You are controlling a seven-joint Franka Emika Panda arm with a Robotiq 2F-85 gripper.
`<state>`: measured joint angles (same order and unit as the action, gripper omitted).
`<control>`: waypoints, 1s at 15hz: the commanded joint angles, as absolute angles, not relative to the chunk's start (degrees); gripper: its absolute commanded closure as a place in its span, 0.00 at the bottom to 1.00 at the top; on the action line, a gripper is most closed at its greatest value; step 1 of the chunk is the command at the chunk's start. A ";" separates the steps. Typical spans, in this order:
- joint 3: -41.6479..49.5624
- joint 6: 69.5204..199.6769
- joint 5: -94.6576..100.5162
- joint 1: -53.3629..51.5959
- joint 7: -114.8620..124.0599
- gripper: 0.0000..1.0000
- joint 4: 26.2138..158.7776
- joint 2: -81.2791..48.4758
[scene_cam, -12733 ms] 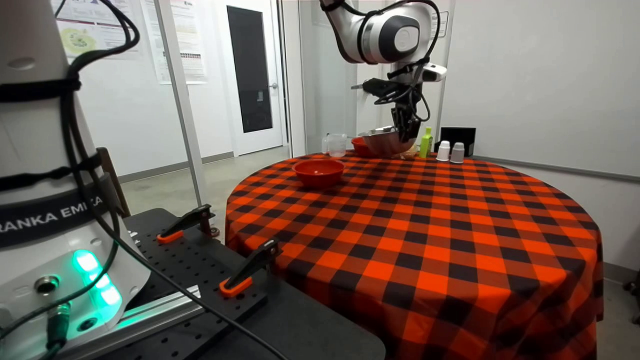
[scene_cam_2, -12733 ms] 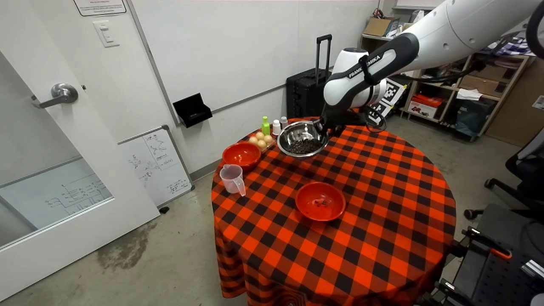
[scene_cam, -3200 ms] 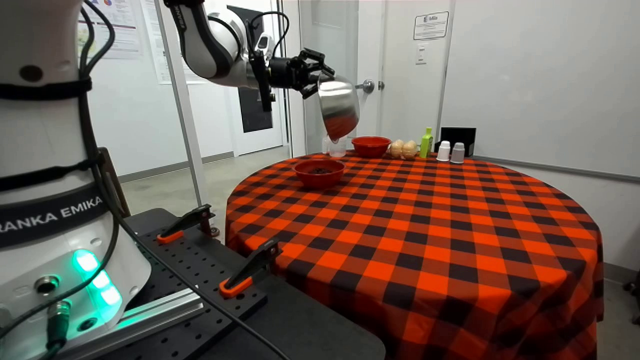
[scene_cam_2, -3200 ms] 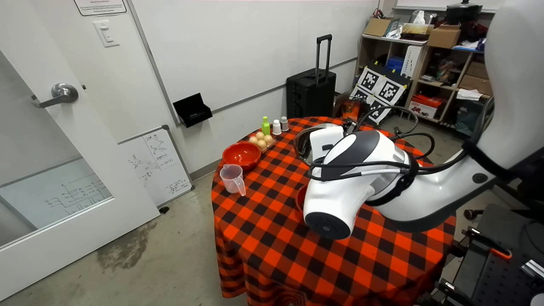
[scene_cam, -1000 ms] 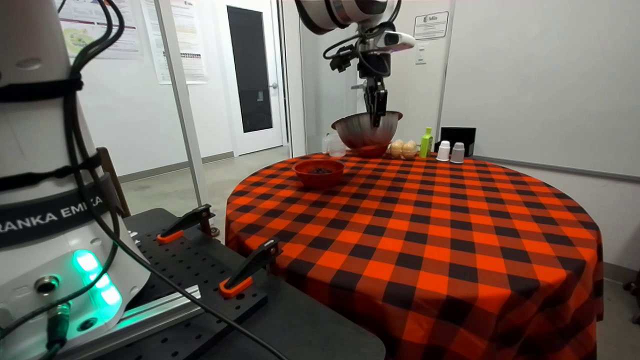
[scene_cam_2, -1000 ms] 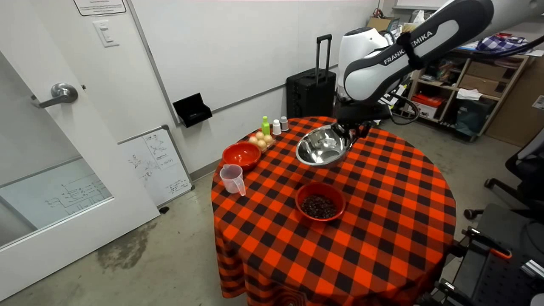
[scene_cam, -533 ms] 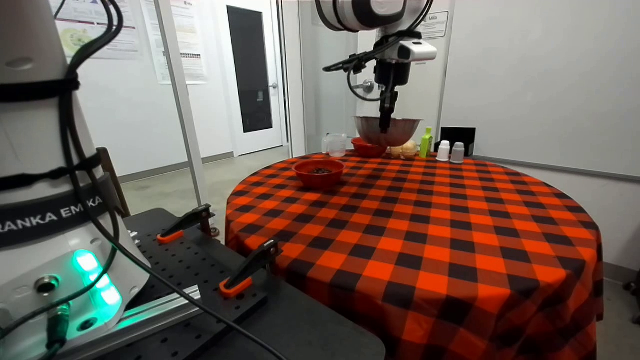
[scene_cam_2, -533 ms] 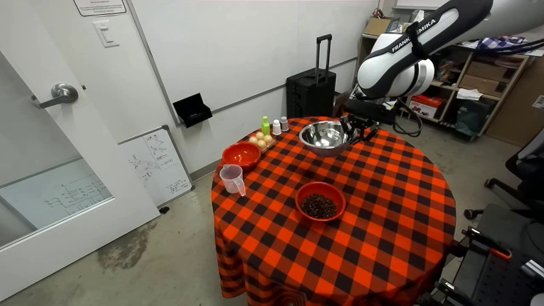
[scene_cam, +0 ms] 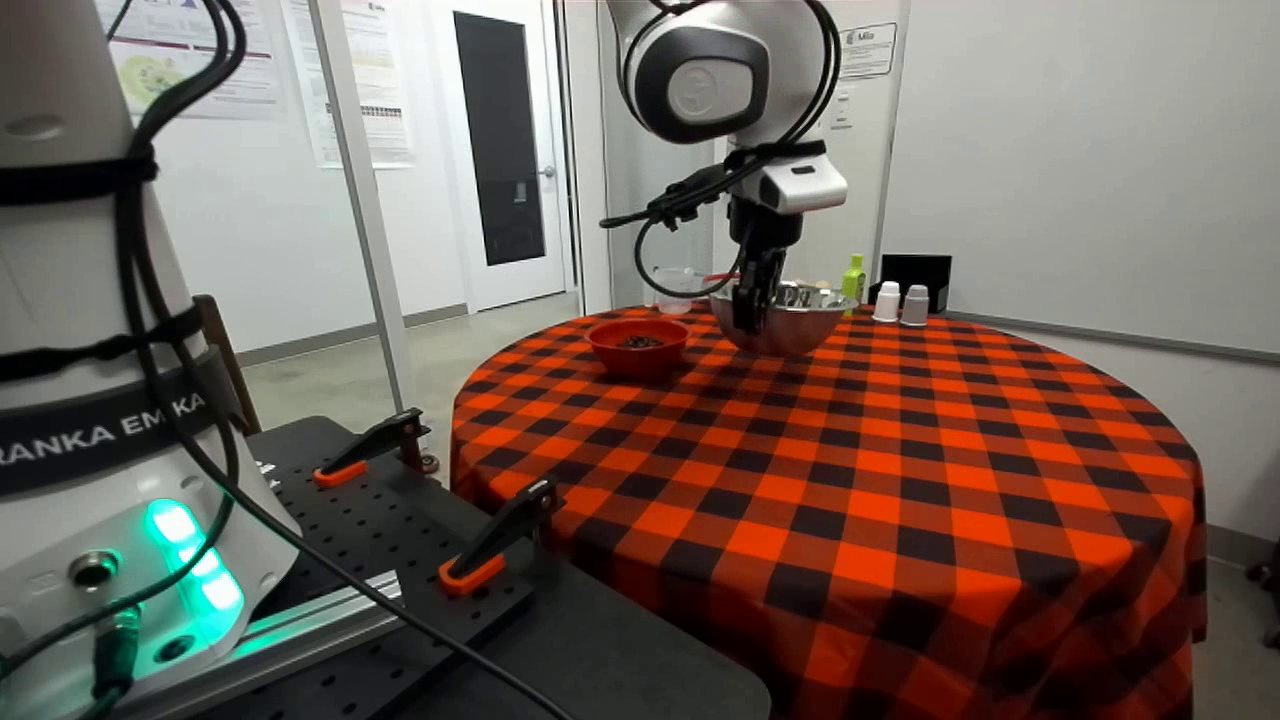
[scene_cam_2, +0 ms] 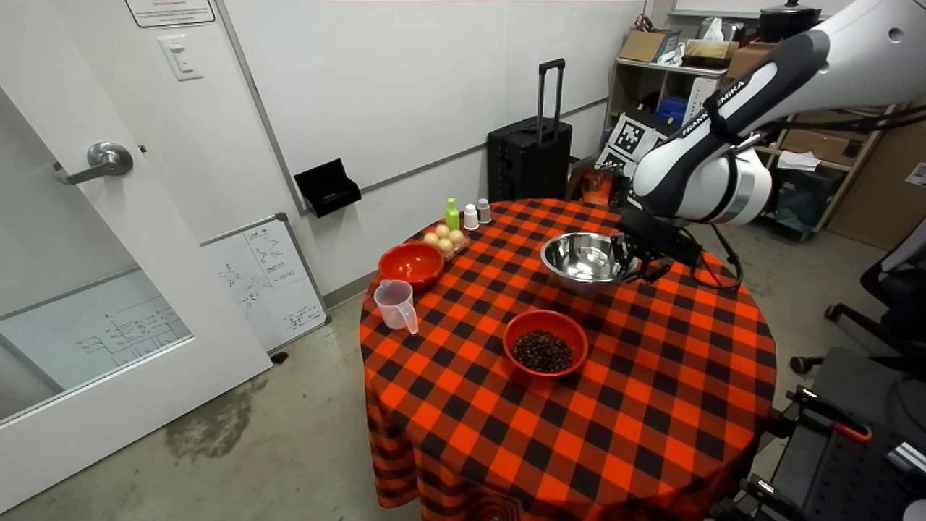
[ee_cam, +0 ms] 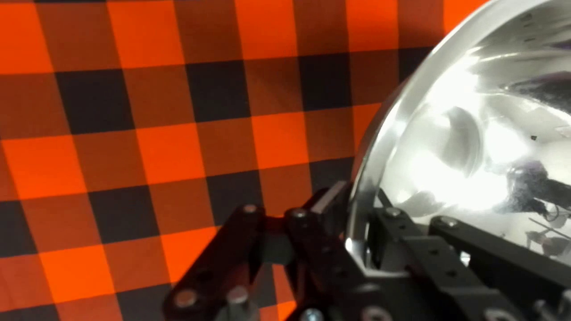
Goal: Pour the things in the metal bowl into the red bowl
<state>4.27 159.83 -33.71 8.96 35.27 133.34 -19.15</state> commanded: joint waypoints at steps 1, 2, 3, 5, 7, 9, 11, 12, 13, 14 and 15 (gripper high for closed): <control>1.70 164.59 -39.92 10.99 30.74 0.98 139.14 -17.64; 1.21 165.06 -41.22 11.41 29.90 0.98 139.77 -17.91; 0.45 165.71 -42.78 11.89 28.94 0.98 140.49 -18.08; -0.50 166.03 -44.88 12.68 27.65 0.98 140.93 -18.67; -1.43 165.88 -46.80 13.43 26.35 0.98 141.18 -18.95; -1.96 165.62 -48.00 13.94 25.50 0.98 141.17 -19.26; -3.18 165.01 -49.69 15.13 23.05 0.66 141.10 -19.06; -3.67 164.83 -50.55 15.60 21.99 0.60 141.09 -18.96; -4.21 164.57 -51.36 16.17 20.63 0.53 141.08 -18.82; -4.97 164.24 -52.34 16.87 18.59 0.45 141.26 -18.52; -6.34 164.85 -54.44 17.73 15.71 0.39 142.37 -17.85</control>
<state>-3.17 164.26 -49.73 15.14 22.58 140.75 -19.55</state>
